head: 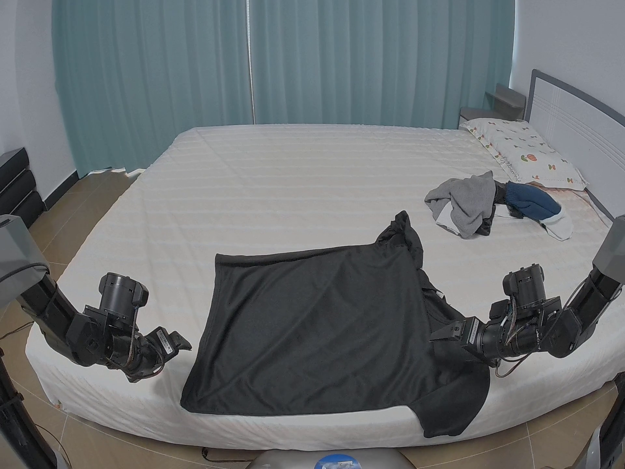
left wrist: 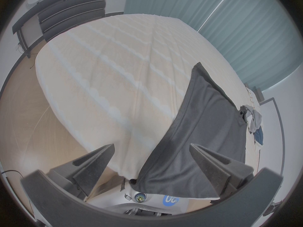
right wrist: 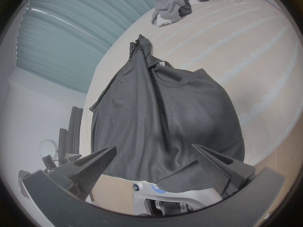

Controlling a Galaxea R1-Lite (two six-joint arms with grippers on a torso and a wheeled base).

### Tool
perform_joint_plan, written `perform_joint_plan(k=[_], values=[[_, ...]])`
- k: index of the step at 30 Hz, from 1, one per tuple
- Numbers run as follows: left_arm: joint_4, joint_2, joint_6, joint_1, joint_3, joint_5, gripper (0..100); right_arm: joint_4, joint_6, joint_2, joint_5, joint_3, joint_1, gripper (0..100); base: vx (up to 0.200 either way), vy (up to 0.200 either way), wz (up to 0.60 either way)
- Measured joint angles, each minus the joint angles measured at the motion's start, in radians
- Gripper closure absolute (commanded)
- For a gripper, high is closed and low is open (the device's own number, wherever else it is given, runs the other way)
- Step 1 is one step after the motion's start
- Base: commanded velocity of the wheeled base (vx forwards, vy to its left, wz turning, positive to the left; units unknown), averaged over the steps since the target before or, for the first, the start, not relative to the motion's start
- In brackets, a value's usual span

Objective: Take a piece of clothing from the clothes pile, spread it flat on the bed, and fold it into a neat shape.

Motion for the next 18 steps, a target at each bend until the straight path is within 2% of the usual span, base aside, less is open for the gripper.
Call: perform_joint_plan(k=[6,12,18], values=[[-0.025,0.008,-0.088,-0.018,-0.027,-0.028,0,0.000,0.001,-0.002,0.000,0.006,0.003,0,0.000,0.000,0.00],[-0.047,0.016,-0.127,-0.023,-0.074,-0.047,0,0.000,0.001,-0.006,0.001,0.009,0.005,0,0.000,0.000,0.00],[-0.044,0.059,-0.135,-0.024,-0.198,-0.047,0,0.000,0.001,-0.013,0.001,0.013,0.007,0,0.000,0.000,0.00]])
